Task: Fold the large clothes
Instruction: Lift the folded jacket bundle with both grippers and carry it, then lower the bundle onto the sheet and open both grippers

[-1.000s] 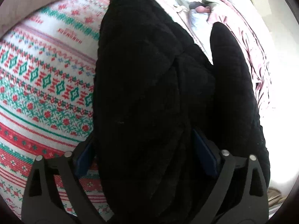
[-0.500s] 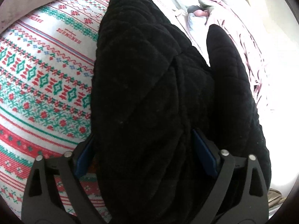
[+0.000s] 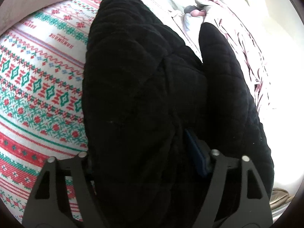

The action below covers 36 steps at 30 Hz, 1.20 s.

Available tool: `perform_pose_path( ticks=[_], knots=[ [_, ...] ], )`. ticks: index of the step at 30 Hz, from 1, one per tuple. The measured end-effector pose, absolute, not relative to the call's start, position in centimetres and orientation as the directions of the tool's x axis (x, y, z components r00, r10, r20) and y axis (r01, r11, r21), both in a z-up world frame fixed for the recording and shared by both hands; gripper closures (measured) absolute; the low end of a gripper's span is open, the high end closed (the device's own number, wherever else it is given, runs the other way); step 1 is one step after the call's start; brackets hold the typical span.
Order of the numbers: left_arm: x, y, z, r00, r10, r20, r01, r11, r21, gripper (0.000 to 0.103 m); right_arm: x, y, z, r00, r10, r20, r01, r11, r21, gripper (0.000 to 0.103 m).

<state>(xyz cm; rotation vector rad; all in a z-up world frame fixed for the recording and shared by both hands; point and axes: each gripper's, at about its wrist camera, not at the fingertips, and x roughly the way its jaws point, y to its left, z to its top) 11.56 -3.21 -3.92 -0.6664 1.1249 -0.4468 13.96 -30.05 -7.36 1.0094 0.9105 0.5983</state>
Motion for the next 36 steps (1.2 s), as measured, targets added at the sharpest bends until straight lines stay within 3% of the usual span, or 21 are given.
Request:
perform_pose_path(
  ticks=[19, 29, 33, 36],
  knots=[
    [11.3, -5.6, -0.8, 0.451, -0.617, -0.645, 0.058, 0.741, -0.669, 0.064, 11.6, -26.3, 0.0, 0.551, 0.763, -0.338, -0.311, 0.564, 0.765, 0.0],
    [13.0, -18.6, 5.8, 0.395, -0.764, -0.51, 0.288, 0.63, -0.721, 0.066, 4.4, -36.6, 8.5, 0.718, 0.667, -0.199, -0.4, 0.63, 0.665, 0.0],
    [14.5, -26.2, 7.0, 0.342, -0.803, -0.488, 0.33, 0.588, -0.738, 0.066, 3.3, -43.4, 10.7, 0.777, 0.599, -0.196, -0.353, 0.671, 0.652, 0.0],
    [16.0, -32.5, 5.6, 0.283, -0.826, -0.488, 0.315, 0.561, -0.766, 0.066, 2.6, -49.7, 11.0, 0.842, 0.484, -0.237, -0.226, 0.716, 0.66, 0.0]
  ],
)
